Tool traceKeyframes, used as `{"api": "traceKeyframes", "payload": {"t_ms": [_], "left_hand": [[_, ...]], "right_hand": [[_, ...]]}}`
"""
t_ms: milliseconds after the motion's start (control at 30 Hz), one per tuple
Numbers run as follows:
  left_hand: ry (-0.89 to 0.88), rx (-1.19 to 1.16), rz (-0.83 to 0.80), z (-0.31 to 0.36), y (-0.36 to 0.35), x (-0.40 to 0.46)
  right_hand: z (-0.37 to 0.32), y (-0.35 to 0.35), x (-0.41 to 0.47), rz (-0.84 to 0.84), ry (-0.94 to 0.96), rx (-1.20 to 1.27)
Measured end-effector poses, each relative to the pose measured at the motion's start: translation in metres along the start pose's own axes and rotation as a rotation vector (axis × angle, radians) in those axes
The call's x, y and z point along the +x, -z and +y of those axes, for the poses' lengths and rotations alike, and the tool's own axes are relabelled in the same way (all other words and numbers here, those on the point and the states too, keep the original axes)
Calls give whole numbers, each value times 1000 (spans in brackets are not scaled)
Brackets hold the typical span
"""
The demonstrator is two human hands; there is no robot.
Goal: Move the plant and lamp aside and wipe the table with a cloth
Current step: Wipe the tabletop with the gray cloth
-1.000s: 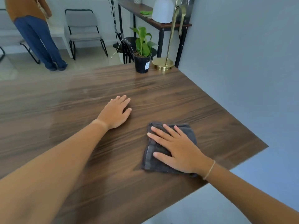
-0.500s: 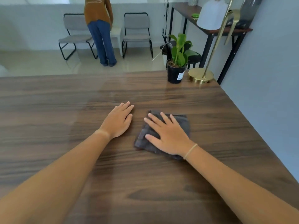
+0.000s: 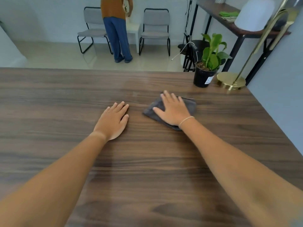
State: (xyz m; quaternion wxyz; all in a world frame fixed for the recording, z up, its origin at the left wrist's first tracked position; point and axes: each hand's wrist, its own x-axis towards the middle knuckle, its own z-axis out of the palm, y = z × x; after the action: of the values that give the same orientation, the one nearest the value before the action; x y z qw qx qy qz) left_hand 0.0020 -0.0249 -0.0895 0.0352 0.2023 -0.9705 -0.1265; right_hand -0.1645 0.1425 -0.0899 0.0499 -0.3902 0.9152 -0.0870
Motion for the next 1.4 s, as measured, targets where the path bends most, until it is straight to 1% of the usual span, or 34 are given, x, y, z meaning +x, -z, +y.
{"api": "traceKeyframes", "payload": {"t_ms": [67,133,167,200,233,300,367,433,533,567,633,700,733,767,800,833,900,967,1000,1033,1100,1167,1233,1300,1333,1400], "left_hand": [[-5,-23,-11,-1,0,0],[-9,-48,-12,-1,1,0],[-12,-53,-11,-2,1,0],[-15,-50,-13,-2,2,0],[-16,-42,-14,-2,2,-1],[-21,-28,-16,-2,1,-1],[-32,-29,-24,-1,0,1],[-55,-36,-47,-6,2,2],[-50,41,-63,-32,14,-1],[-37,70,-63,-43,18,-4],[-29,67,-71,-57,23,-10],[-51,49,-48,-62,22,-12],[-61,42,-40,-62,21,-12],[-67,37,-34,-63,20,-11],[-71,35,-27,-64,19,-11],[-75,36,-19,-65,18,-10],[-77,28,-11,-67,16,-9],[-76,29,2,-68,14,-8],[-79,30,5,-68,14,-7],[-81,32,3,-69,14,-7],[-83,38,-11,-69,14,-7],[-94,27,-8,-67,15,-8],[-97,29,-13,-65,19,-10],[-82,61,-39,-68,20,-14],[-58,66,-53,-71,20,-17],[-17,15,-76,-67,23,-20]], "right_hand": [[-27,-2,-35,-29,197,-4],[-13,0,-83,-17,341,0],[3,4,-104,-25,359,13],[23,10,-115,-40,323,13],[43,16,-117,-46,248,3],[69,24,-94,-39,29,-28],[66,24,-49,-25,-133,-62],[39,15,-3,-14,-177,-70],[-26,-1,42,-41,-107,-32],[-49,-4,45,-48,-49,-22],[-85,-11,23,-50,112,-21],[-90,-17,-20,-14,289,-15],[-81,-17,-42,-5,350,2],[-66,-13,-56,-8,371,15],[-48,-8,-59,-16,338,15],[-31,-4,-52,-21,260,11],[-13,2,-19,-29,37,-20],[-25,-2,12,-8,-104,-47],[-40,-8,18,6,-117,-45],[-56,-13,17,10,-88,-30],[-90,-23,-14,-7,54,-5],[-115,-26,-73,12,235,5],[-122,-24,-137,12,367,26],[-99,-23,-183,-36,370,52],[-80,-17,-188,-61,322,64],[-34,-7,-179,-91,148,33]]}}
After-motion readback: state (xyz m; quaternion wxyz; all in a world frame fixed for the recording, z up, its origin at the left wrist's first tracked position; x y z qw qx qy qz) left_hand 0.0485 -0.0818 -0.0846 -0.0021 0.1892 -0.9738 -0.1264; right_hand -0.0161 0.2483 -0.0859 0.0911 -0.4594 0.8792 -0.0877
